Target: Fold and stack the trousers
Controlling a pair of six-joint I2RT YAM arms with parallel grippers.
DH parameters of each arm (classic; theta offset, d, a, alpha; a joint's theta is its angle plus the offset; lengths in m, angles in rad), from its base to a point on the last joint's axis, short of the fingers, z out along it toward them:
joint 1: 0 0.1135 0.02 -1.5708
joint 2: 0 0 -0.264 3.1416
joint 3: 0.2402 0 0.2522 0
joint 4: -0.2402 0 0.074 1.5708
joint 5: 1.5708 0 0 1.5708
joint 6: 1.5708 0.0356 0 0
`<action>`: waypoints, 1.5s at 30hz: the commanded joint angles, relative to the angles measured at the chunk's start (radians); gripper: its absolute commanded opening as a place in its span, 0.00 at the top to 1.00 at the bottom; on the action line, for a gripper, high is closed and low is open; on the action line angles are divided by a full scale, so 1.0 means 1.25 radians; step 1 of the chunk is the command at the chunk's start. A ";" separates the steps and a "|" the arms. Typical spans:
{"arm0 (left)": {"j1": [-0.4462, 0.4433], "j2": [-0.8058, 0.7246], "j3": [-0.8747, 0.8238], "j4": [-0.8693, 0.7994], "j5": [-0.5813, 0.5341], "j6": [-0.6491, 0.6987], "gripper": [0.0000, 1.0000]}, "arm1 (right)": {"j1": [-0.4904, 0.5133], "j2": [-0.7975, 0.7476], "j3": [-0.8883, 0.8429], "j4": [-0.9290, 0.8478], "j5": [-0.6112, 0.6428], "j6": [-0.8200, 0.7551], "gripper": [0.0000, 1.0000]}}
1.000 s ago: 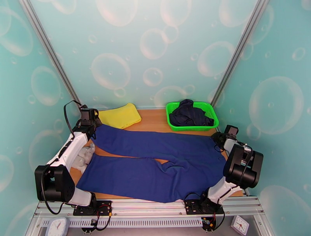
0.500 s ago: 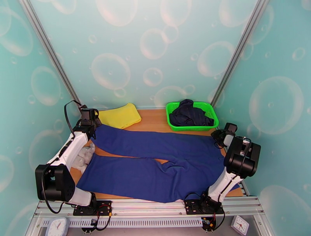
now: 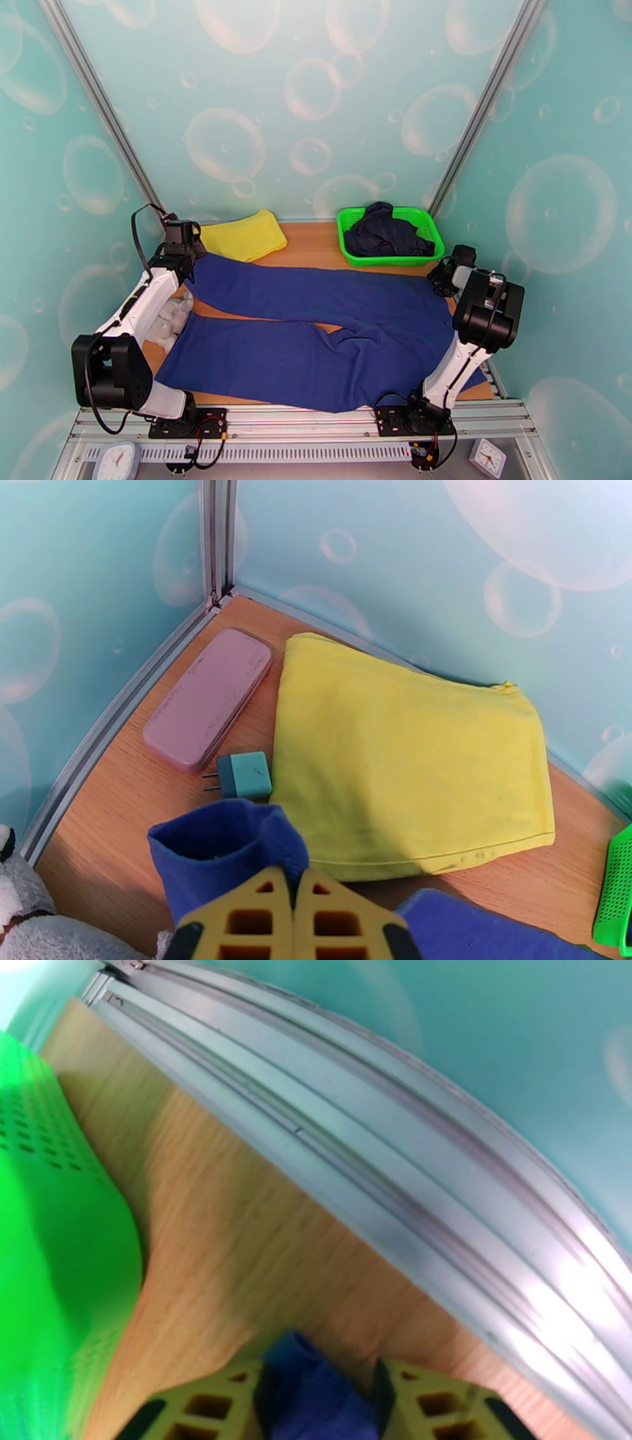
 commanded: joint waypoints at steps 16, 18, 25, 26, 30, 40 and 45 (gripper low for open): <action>0.001 -0.045 -0.022 0.039 0.005 0.019 1.00 | 0.020 0.038 -0.043 -0.106 0.032 -0.087 0.90; 0.001 -0.051 -0.023 0.039 0.003 0.018 1.00 | 0.020 0.005 -0.080 -0.059 0.019 -0.083 0.94; 0.017 -0.065 -0.017 0.006 0.008 -0.017 1.00 | 0.007 -0.157 -0.173 0.070 -0.105 -0.063 1.00; 0.025 -0.067 -0.020 0.002 0.016 -0.025 1.00 | 0.001 -0.186 -0.189 0.089 -0.117 -0.057 1.00; 0.055 -0.083 -0.032 -0.010 0.040 -0.045 1.00 | -0.025 -0.297 -0.250 0.131 -0.138 -0.042 1.00; 0.087 -0.098 -0.017 -0.048 0.079 -0.052 1.00 | -0.053 -0.510 -0.349 0.213 -0.207 -0.032 1.00; 0.129 -0.110 -0.016 -0.066 0.134 -0.076 1.00 | -0.086 -0.577 -0.393 0.317 -0.235 0.006 1.00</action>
